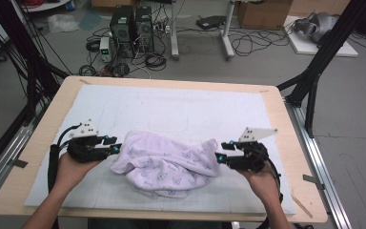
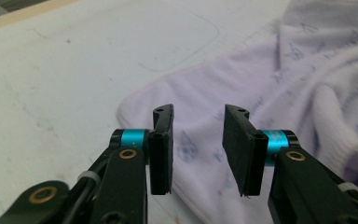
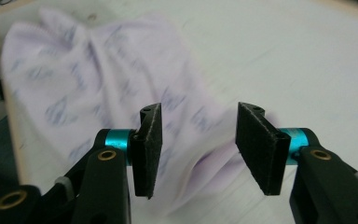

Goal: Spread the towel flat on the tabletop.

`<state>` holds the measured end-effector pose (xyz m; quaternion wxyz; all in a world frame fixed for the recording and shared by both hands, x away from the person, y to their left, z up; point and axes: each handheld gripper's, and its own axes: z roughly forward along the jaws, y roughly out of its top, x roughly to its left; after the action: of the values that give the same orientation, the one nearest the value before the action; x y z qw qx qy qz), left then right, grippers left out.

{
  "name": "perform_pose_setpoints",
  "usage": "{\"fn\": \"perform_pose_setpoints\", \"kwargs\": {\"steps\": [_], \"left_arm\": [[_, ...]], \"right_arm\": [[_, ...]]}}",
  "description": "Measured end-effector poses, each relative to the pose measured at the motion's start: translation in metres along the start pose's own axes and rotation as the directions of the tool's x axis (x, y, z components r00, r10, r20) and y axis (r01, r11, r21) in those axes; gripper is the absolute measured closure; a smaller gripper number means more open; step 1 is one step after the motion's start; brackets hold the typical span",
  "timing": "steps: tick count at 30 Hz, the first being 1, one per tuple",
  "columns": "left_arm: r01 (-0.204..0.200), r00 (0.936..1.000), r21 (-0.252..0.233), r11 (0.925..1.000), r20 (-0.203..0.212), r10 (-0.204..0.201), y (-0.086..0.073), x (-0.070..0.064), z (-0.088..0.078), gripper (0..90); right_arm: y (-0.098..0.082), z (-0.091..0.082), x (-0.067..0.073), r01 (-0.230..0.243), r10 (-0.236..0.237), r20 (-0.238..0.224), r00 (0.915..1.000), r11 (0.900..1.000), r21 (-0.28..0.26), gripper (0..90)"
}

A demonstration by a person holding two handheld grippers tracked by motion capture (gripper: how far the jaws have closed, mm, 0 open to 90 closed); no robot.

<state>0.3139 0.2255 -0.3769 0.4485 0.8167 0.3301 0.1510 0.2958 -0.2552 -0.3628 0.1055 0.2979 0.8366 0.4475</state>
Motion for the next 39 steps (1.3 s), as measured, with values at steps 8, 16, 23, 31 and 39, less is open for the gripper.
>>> {"fn": "perform_pose_setpoints", "kwargs": {"steps": [8, 16, 23, 31, 39], "left_arm": [[-0.006, 1.0, 0.099, 0.9951, -0.004, 0.007, 0.002, 0.016, 0.056, 53.1], [-0.011, 0.9997, 0.223, 0.9747, -0.019, 0.015, -0.009, 0.022, 0.088, 69.9], [-0.038, 0.9978, 0.227, 0.9731, -0.043, 0.049, -0.006, 0.018, 0.085, 87.4], [0.021, 0.9886, 0.107, 0.994, -0.15, -0.004, 0.001, 0.029, 0.059, 87.4], [0.058, 0.993, 0.215, 0.9749, -0.113, -0.034, -0.011, 0.034, 0.077, 60.6]], "right_arm": [[0.032, 0.055, -0.024, 0.088, -0.088, 0.001, 0.9961, 0.993, 0.077, 46.9], [0.011, 0.094, -0.05, 0.011, 0.001, -0.056, 0.9984, 0.975, 0.222, 63.5], [0.008, 0.091, -0.05, 0.028, 0.001, -0.113, 0.9936, 0.966, 0.255, 89.9], [0.009, 0.082, -0.058, -0.055, 0.069, -0.055, 0.9961, 0.972, 0.228, 48.2], [-0.003, 0.107, -0.05, -0.022, 0.028, -0.019, 0.9994, 0.965, 0.261, 57.8]]}}
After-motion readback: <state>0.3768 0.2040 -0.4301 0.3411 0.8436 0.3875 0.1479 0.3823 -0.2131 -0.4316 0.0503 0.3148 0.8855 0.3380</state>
